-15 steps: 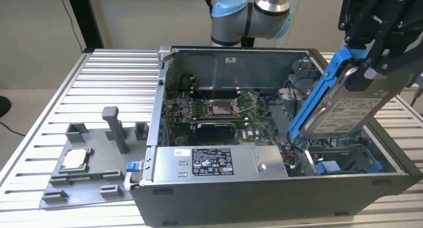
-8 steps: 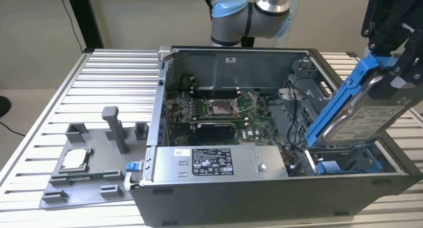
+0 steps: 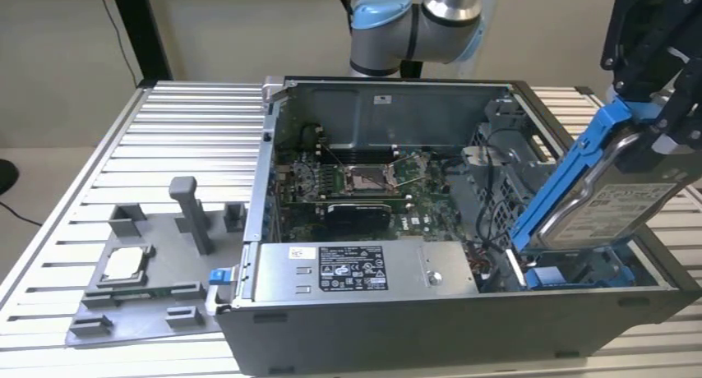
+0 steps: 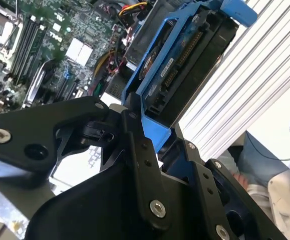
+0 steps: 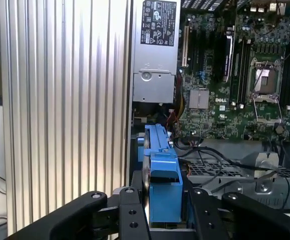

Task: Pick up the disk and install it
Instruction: 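Pick up the disk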

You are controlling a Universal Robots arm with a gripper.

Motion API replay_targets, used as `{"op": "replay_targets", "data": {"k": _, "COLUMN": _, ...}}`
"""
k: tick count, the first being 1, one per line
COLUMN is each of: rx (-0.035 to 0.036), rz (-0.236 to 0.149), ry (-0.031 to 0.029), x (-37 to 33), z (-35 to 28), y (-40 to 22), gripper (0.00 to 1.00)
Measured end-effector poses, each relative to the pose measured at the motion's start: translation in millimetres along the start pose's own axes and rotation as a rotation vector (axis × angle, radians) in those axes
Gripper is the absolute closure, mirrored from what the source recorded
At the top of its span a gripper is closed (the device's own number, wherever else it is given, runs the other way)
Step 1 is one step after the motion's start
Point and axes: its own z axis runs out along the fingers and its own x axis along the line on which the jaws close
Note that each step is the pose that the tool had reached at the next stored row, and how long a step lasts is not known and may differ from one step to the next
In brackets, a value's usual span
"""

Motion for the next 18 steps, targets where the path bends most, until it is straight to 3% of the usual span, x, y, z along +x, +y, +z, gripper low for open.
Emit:
{"op": "replay_targets", "data": {"k": 3, "rx": 0.0006, "rz": 0.000, "ry": 0.0001, "x": 0.0, "z": 0.3, "y": 0.0, "gripper": 1.00}}
{"op": "replay_targets", "data": {"k": 6, "rx": 0.0060, "rz": 0.000, "ry": 0.0007, "x": 0.0, "z": 3.2, "y": -1.0, "gripper": 1.00}}
{"op": "replay_targets", "data": {"k": 15, "rx": 0.0156, "rz": 0.002, "ry": 0.0021, "x": 0.7, "z": 14.3, "y": -11.1, "gripper": 1.00}}
{"op": "replay_targets", "data": {"k": 18, "rx": 0.0162, "rz": 0.002, "ry": 0.0021, "x": 0.8, "z": 15.4, "y": -11.5, "gripper": 1.00}}
